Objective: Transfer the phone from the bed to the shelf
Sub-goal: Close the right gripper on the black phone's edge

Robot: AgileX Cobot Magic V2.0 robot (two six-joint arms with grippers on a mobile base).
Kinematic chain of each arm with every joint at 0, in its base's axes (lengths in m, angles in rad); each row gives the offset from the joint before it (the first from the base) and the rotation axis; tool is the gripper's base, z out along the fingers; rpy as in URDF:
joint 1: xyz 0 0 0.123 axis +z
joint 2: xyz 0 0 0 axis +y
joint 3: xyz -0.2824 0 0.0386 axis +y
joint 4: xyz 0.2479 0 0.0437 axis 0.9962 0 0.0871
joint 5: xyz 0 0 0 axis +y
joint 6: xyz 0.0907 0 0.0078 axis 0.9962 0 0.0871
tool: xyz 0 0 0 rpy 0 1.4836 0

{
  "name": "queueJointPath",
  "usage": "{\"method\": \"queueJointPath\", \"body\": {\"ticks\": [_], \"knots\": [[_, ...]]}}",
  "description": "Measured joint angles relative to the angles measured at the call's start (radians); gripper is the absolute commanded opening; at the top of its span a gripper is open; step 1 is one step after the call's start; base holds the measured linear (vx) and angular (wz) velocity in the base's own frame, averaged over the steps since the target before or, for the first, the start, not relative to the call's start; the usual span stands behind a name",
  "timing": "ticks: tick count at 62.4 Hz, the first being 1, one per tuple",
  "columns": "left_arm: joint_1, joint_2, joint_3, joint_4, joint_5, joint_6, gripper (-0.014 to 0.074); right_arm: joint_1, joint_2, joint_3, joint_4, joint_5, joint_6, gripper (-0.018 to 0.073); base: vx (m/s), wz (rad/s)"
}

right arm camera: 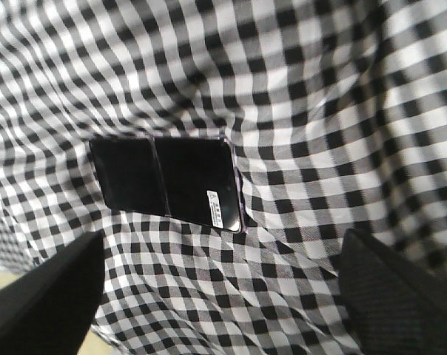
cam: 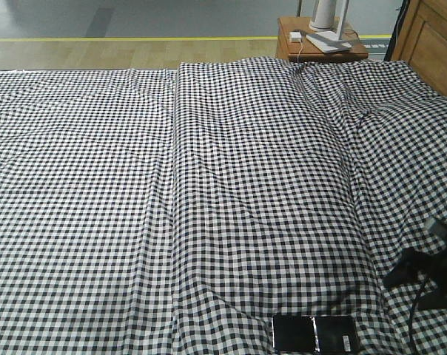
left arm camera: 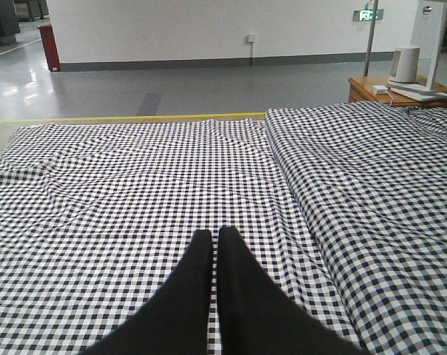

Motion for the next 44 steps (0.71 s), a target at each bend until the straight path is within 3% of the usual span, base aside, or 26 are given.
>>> {"method": "queueJointPath", "body": {"ticks": [25,34,44], "knots": [[0.0,0.0,0.0,0.0,0.0,0.0,0.0001,0.0,0.228,-0.007,0.162,-0.005,-0.21,0.0594,0.0,0.0],[0.0,0.0,0.0,0.0,0.0,0.0,0.0001,0.0,0.274,-0.031,0.219,0.064,-0.282,0.0594,0.0,0.0],[0.0,0.0,0.0,0.0,0.0,0.0,0.0001,0.0,0.318,-0.093,0.248,0.144,-0.295,0.0594,0.0,0.0]]}}
